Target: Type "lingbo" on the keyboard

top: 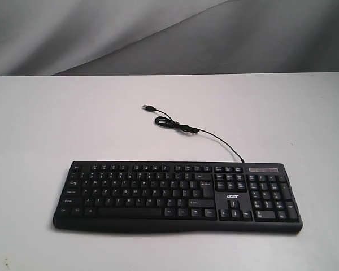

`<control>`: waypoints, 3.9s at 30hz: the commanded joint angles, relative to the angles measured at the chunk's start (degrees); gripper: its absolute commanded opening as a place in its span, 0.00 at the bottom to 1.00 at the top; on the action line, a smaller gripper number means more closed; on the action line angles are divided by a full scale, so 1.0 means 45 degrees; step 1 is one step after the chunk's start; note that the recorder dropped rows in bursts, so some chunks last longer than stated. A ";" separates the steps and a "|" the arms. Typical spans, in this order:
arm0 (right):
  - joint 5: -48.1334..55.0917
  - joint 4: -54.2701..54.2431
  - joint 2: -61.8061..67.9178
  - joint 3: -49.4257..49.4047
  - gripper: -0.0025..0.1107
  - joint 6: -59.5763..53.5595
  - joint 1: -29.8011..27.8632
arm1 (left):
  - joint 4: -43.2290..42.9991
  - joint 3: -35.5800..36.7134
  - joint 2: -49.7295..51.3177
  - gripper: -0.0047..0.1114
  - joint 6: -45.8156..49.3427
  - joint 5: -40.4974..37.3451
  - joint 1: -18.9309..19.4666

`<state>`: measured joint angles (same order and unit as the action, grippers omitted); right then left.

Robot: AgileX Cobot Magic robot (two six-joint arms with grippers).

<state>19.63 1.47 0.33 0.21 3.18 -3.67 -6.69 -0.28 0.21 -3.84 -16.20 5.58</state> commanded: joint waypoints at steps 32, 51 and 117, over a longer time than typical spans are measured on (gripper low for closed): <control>-0.1578 0.0770 -0.0073 -0.0046 0.02 -0.0038 -0.0093 | -0.0006 0.0062 -0.0047 0.04 -0.0027 0.0175 0.0055; -1.2065 0.0824 -0.0073 -0.0046 0.02 0.5385 -0.0093 | -0.0006 0.0062 -0.0047 0.04 -0.0027 0.0175 0.0055; -1.1729 2.1440 1.3345 1.4191 0.02 1.9158 -0.0070 | -0.0006 0.0062 -0.0047 0.04 -0.0027 0.0175 0.0055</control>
<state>-37.00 88.61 60.43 62.07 90.45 -3.67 -6.69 -0.28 0.21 -3.84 -16.20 5.58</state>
